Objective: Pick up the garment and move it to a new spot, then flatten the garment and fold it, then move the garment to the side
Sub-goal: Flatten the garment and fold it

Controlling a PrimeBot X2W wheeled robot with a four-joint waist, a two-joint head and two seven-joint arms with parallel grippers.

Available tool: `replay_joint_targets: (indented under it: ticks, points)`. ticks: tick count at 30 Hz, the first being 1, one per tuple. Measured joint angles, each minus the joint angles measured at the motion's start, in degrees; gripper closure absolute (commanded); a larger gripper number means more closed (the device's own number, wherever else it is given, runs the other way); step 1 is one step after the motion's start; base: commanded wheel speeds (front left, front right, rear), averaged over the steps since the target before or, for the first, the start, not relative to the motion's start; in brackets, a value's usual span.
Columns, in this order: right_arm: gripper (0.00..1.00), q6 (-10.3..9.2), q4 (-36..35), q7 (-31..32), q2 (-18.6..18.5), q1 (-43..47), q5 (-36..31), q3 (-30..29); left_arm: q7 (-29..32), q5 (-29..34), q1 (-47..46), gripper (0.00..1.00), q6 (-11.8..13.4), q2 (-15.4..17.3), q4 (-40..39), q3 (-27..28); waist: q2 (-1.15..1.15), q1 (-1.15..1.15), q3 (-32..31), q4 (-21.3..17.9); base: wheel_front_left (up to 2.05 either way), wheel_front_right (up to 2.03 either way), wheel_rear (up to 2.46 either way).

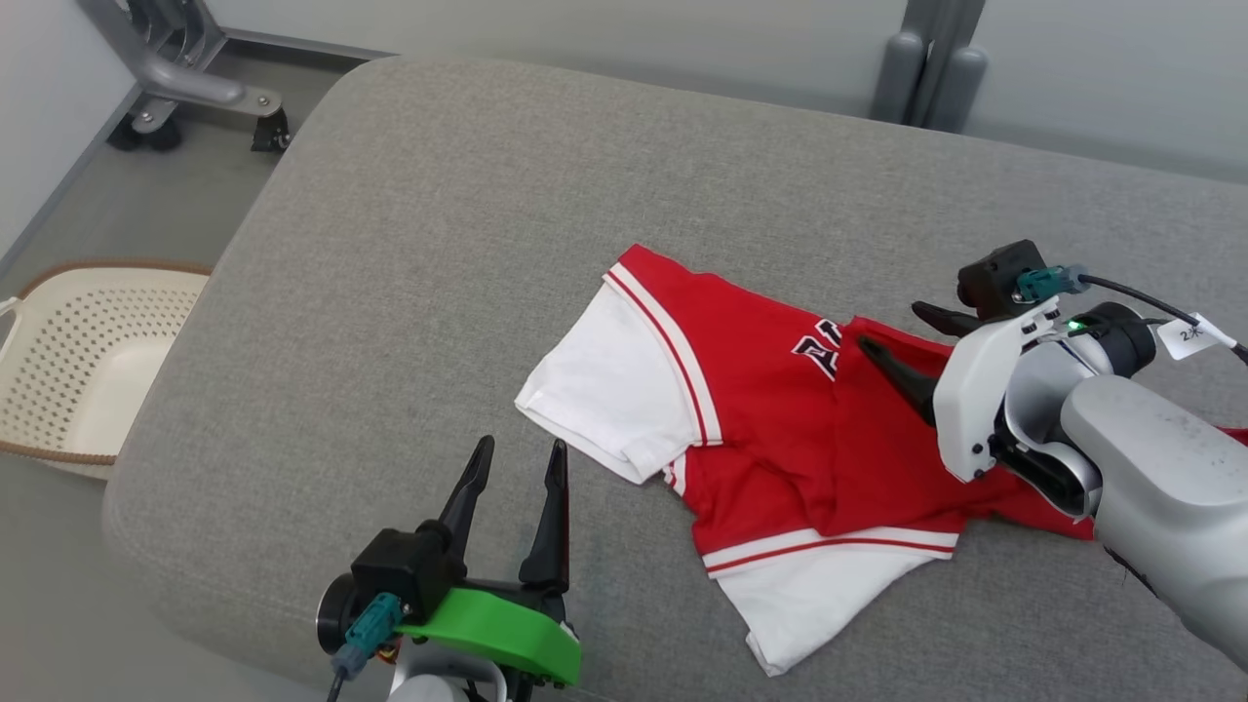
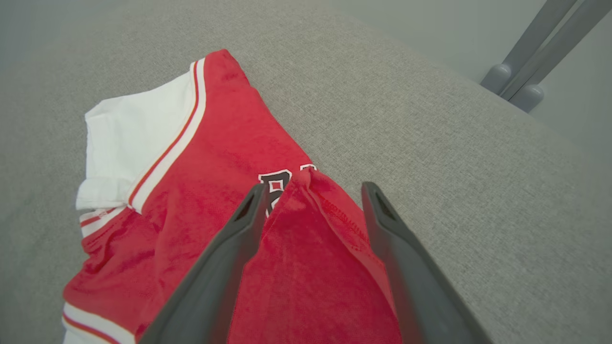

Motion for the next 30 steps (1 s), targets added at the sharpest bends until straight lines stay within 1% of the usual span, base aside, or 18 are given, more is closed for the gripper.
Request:
replay_joint_targets:
  ticks: [4, 8, 16, 17, 18, 19, 24, 30]
  points:
    - [0.00, 0.00, 2.58, 0.38, -1.08, -2.78, 2.15, 4.16, -0.01, -0.64, -0.34, 0.00, 0.52, 0.01, -0.41, -0.92, 0.00, 0.00, 1.65, 2.02, 0.00, 0.00, 0.00]
    - [0.00, 0.00, 4.33, -0.35, -1.26, -4.44, 4.31, 7.48, 0.00, -1.07, -0.48, 0.00, 0.73, 0.00, -0.47, -1.40, 0.00, 0.00, 2.92, 3.56, 0.00, 0.00, 0.00]
    - [0.00, 0.00, 6.95, -1.90, -1.35, -7.10, 7.84, 12.94, 0.00, -1.48, -0.66, 0.00, 1.11, 0.01, -0.68, -1.93, 0.00, 0.00, 4.42, 4.93, 0.00, 0.00, 0.00]
    - [0.07, 0.00, 7.17, -2.29, -1.31, -7.51, 8.34, 13.55, 0.00, -1.54, -0.79, 0.00, 1.13, 0.01, -0.68, -1.89, 0.00, 0.00, 4.54, 4.99, 0.00, 0.00, 0.00]
    - [0.62, 0.00, 7.36, -2.42, -1.22, -7.79, 8.87, 14.11, 0.00, -1.54, -0.93, 0.00, 1.14, 0.01, -0.67, -1.82, 0.00, 0.00, 4.64, 5.01, 0.00, 0.00, 0.00]
    - [1.00, 0.00, 7.50, -3.22, -1.14, -8.08, 9.03, 14.77, 0.00, -1.54, -1.03, 0.00, 1.16, 0.01, -0.63, -1.68, 0.00, 0.00, 4.71, 4.96, 0.00, 0.00, 0.00]
    - [1.00, 0.00, 8.57, -6.69, -0.21, -9.38, 10.78, 16.33, 0.00, -1.13, -1.21, 0.00, 1.67, 0.01, 0.57, 0.05, 0.00, 0.00, 4.52, 3.87, 0.00, 0.00, 0.00]
    - [1.00, 0.00, 7.95, -13.43, 0.23, -9.82, 13.23, 16.41, 0.00, 1.02, -2.38, 0.00, 2.24, -0.01, 4.20, 4.00, 0.00, 0.00, 3.61, 0.50, 0.00, 0.00, 0.00]
